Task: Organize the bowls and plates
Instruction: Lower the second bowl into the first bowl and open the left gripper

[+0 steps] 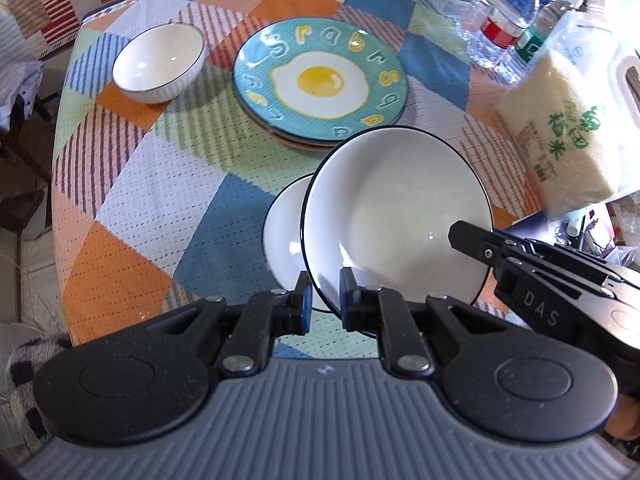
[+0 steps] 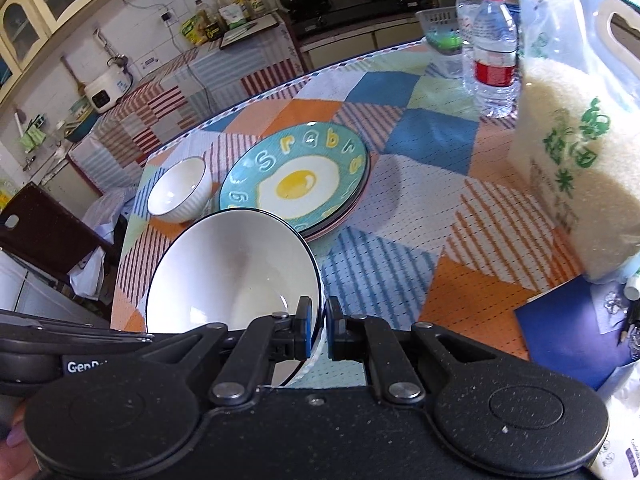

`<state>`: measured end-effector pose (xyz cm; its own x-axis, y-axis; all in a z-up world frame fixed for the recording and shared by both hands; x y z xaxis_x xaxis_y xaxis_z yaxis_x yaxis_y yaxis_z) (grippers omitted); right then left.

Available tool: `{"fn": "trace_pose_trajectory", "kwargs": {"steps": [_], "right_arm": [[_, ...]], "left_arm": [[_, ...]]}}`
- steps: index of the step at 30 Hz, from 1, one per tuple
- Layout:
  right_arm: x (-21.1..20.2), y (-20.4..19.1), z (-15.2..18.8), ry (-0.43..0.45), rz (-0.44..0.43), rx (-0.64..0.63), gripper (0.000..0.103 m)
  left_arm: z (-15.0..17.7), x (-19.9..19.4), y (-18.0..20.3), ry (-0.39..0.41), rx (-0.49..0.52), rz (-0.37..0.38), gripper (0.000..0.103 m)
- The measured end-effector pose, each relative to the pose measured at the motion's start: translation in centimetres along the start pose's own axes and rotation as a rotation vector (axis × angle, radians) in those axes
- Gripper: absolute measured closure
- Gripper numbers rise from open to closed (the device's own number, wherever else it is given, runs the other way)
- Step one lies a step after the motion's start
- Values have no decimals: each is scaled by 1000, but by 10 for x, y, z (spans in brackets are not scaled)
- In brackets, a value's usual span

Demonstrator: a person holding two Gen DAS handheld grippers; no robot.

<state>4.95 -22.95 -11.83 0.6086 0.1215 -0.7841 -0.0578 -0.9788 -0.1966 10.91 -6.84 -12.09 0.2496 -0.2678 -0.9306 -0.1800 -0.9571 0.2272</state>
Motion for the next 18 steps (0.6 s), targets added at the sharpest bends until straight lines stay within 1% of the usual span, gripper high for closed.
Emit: {"fn": "trace_pose_trajectory", "kwargs": {"steps": [4,10,14,18], "right_arm": [[12,-9,1,-21,-11,-23,93],[31,-23,2,-61,26,-102,93],[36,-25,1,-76,43,-123,93],[44,-26,2,-99,48,-148,93]], "left_arm": [[0,5,-11,3,-26,-17,91],[-4,19,-22,-31,-60,-33,91],[-6,27,-28,-66,-111,-11,91],[-7,35,-33,-95,-136,-2,90]]}}
Point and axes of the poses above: each gripper's, at about its wrist camera, not at the fingertips, and x roughly the way its jaws point, y to its right, z to its underside, the point moved 6 cm from there along x, roughly the way its jaws point, and after that the axes turned 10 degrees about -x, right-handed, at the moved point
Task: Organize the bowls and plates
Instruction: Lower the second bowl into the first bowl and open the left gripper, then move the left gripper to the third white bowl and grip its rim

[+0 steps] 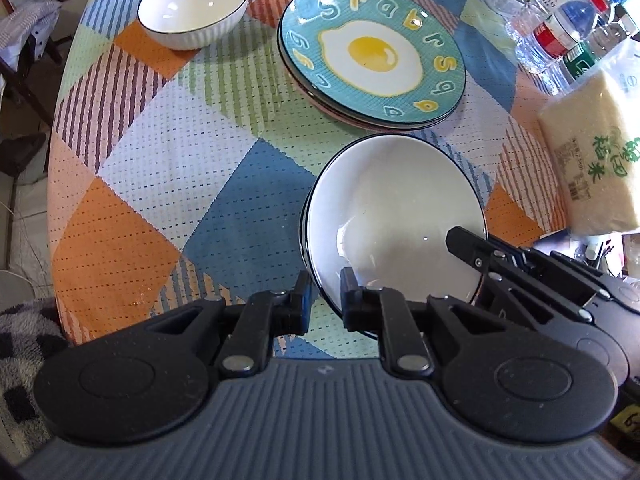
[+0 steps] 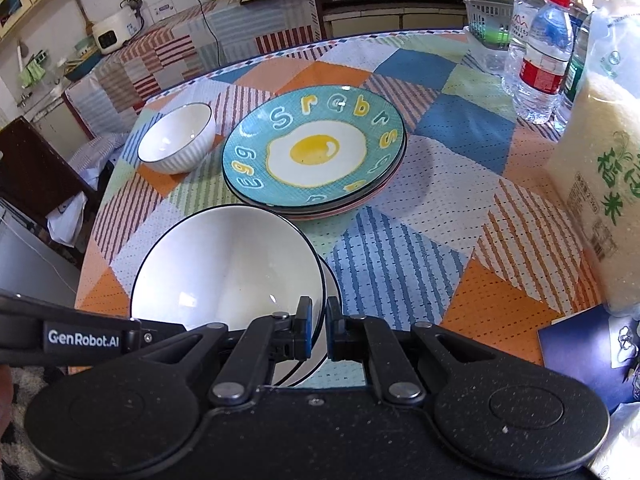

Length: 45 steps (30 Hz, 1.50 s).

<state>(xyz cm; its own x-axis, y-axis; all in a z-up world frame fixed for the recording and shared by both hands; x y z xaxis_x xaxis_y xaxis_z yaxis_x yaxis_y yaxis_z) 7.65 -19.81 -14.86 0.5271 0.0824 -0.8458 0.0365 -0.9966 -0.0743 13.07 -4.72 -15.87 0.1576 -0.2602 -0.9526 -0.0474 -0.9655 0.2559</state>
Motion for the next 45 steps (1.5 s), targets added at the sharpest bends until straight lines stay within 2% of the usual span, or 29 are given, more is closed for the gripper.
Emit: {"fn": "trace_pose_trajectory", "kwargs": {"steps": [7,11,15,21,23,27,29,34,45], "right_arm": [[11,-3,1,-19,33,-46,94],[14,-5,-1,-4,81,-94,94],[16,-5,-4,-4,90,-110,93],[6,-5,-6,6,60,-73,92],[0,-6,-6,7,51,-69,83],[-13,-9,-7,12,56,-80,75],[-19,-11,-9,16,47,-74,66],[-33,-22,-14,30,21,-77,66],[-45,-69,-35,77,-2,-156,43]], "left_arm": [[-1,15,-2,-48,-19,3,89],[-4,15,1,-37,-18,16,81],[-5,12,4,-31,1,6,74],[-6,-5,-2,2,29,9,72],[-7,-13,-5,20,43,11,72],[-10,-32,-10,68,78,20,72],[-10,-40,-13,91,106,18,71],[-15,-60,-22,150,188,-19,65],[-45,-91,-65,214,229,-41,61]]}}
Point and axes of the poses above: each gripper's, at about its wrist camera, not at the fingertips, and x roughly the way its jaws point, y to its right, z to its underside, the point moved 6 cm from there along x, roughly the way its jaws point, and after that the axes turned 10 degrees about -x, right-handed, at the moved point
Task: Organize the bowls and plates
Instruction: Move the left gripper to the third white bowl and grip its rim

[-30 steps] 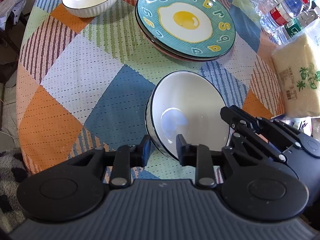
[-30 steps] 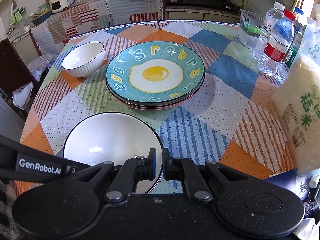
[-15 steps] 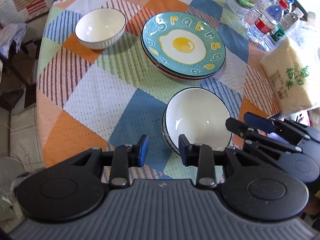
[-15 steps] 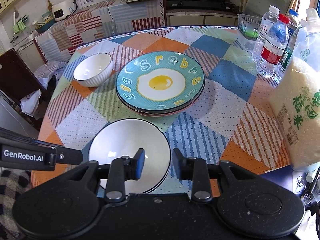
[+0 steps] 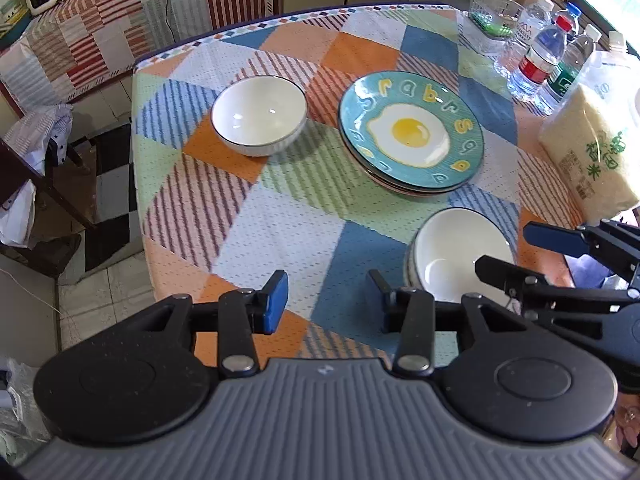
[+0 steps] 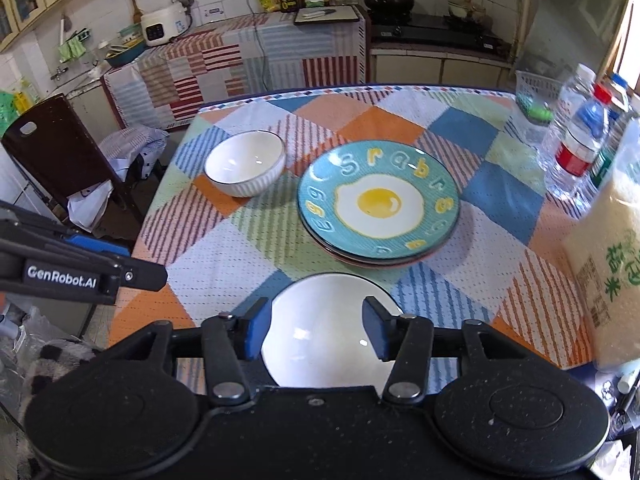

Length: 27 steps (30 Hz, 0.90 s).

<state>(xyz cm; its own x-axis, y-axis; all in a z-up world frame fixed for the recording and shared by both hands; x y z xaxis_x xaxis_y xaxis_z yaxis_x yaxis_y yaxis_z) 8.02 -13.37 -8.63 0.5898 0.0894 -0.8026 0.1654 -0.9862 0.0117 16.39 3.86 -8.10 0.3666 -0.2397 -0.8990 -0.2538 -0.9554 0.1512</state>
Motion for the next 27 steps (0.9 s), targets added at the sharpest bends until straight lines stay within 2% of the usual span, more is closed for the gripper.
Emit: {"fn": "trace_pose_trajectory", "kwargs": {"steps": [2,10,17,20,25,27], "right_arm": [[1,-12,-6,33,-27,-30,34],[32,-47,-25,103,-92,-30,33],[73,-75,-42,110,-108,26,31],[92,-86,-48,115,-97,47,30],[128,-92,-53,119,-20,93,29],[140,-89,-55,144,13,130,29]], "left_arm": [[-6,0,-8,9,13,0,61],[-42,14,-41,29,5,17,59],[-72,39,-62,38,30,15,54],[-86,51,-72,38,36,25,49],[-112,78,-89,50,28,27,38],[-121,89,-94,49,32,26,38]]}}
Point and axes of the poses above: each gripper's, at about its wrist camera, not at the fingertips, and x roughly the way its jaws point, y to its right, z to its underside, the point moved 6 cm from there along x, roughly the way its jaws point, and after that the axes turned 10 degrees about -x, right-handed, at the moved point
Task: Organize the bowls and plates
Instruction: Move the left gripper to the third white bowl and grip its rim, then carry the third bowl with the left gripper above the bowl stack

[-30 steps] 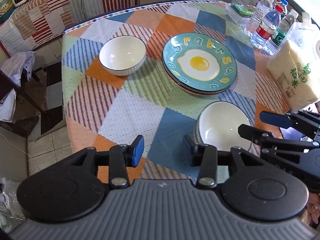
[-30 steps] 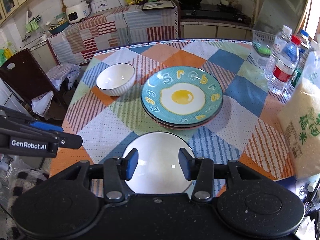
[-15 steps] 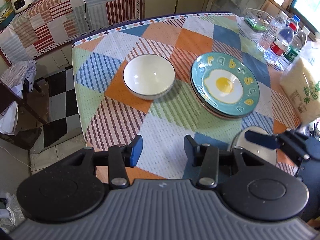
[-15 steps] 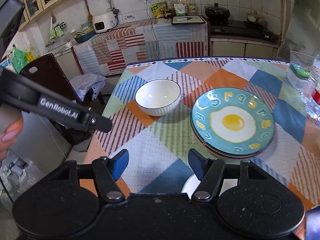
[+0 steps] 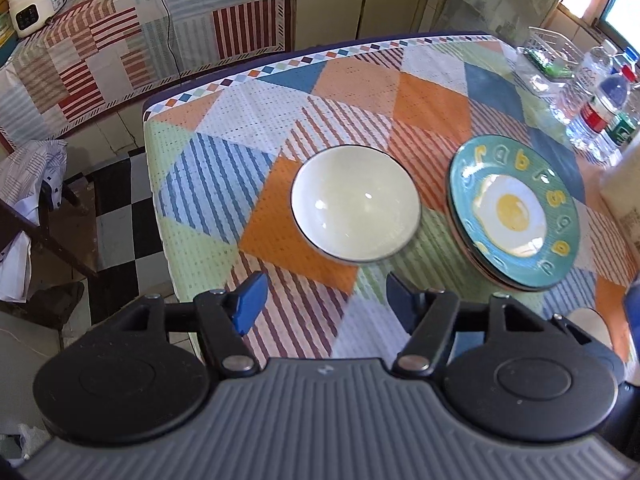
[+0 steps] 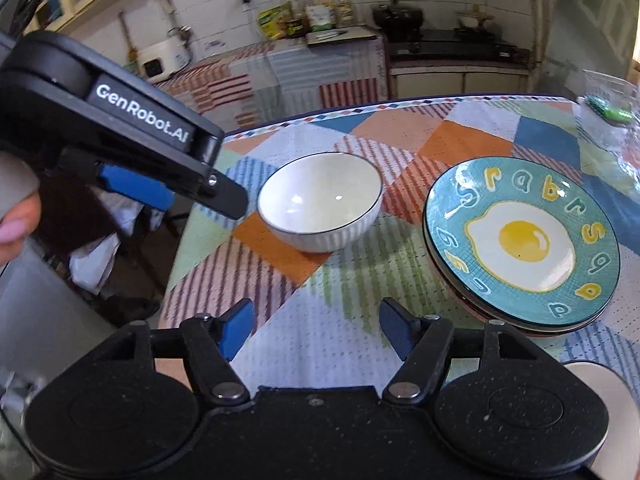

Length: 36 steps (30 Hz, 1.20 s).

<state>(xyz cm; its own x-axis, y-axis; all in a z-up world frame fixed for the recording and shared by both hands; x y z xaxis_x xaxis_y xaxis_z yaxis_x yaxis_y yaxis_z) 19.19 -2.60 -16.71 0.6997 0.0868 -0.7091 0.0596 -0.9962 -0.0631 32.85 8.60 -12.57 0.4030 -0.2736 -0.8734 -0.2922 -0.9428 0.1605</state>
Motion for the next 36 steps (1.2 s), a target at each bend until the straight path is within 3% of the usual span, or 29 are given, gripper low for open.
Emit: {"fn": "trace_pose_trajectory", "kwargs": {"steps": [8,13,18,20,28,36], "right_arm": [[45,6,-1,15,56,21,29],[70,-2,-4,3,83,-14,29],[87,-5,-11,22,172,-101,29],[92,-4,-16,30,198,-131,28],[116,-6,-22,-4,202,-165,28],[122,-8,-24,16,168,-133,27]], "left_arm": [[-18,56,-17,-25,-10,9,34],[-22,90,-26,-47,-77,51,35],[-28,109,-29,-44,-94,85,37],[-30,113,-29,-47,-88,98,40],[-25,131,-25,-99,-104,127,83],[-22,129,-26,-100,-135,155,88]]}}
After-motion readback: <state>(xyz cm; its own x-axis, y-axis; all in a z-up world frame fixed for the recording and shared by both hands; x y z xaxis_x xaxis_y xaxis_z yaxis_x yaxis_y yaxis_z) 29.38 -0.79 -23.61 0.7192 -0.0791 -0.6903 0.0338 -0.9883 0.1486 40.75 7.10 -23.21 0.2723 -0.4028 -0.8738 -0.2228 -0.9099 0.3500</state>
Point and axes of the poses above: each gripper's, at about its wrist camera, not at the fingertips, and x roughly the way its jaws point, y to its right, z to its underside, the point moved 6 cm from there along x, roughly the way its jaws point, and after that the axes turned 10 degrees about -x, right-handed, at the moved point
